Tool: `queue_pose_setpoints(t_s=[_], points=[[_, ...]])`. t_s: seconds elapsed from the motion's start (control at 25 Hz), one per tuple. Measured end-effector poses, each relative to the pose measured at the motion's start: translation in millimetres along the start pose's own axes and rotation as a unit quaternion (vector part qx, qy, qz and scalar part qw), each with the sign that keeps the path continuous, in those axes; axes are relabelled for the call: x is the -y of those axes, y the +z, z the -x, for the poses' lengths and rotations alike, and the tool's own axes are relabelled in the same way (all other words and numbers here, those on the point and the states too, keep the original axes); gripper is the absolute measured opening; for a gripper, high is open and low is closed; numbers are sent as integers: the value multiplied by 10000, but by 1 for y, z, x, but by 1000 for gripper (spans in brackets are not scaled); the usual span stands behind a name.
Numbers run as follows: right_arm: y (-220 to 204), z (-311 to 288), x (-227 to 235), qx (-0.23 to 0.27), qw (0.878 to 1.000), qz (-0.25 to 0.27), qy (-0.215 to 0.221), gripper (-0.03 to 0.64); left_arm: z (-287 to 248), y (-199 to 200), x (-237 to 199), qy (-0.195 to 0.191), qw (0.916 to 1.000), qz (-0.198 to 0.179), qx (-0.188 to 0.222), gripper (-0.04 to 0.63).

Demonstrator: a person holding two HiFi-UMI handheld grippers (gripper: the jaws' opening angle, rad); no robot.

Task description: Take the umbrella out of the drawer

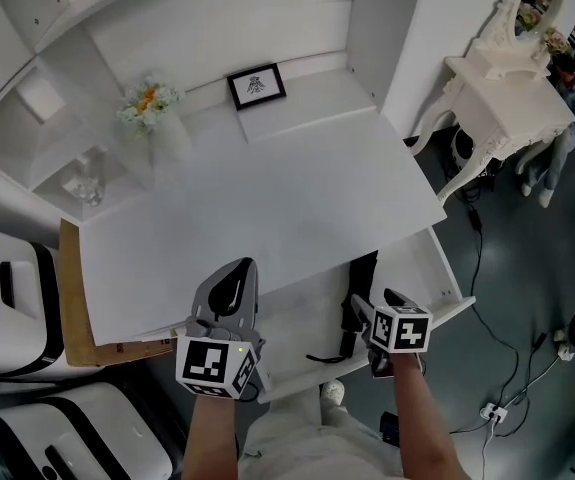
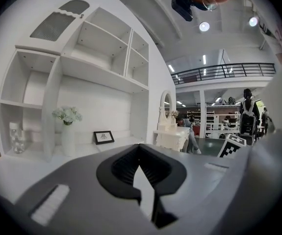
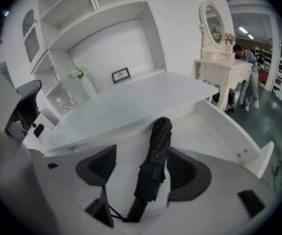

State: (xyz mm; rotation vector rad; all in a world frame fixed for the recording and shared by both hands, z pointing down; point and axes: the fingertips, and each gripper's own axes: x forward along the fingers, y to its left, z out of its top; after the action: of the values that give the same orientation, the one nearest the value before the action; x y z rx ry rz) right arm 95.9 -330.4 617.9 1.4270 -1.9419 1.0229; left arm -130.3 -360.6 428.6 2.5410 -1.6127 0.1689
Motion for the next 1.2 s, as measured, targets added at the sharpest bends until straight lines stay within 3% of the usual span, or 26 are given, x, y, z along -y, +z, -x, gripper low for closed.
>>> queue_pose_setpoints(t_s=[0.64,1.2], points=[[-56,-82,33,-1340,9862,-587,-771,328,-23,-31,-15,-68,9993,95,-368,11],[-77,-120,47,-1833,9720,-709,-1286,328,-33,-40,-25,-215,9984,36,-517,9]])
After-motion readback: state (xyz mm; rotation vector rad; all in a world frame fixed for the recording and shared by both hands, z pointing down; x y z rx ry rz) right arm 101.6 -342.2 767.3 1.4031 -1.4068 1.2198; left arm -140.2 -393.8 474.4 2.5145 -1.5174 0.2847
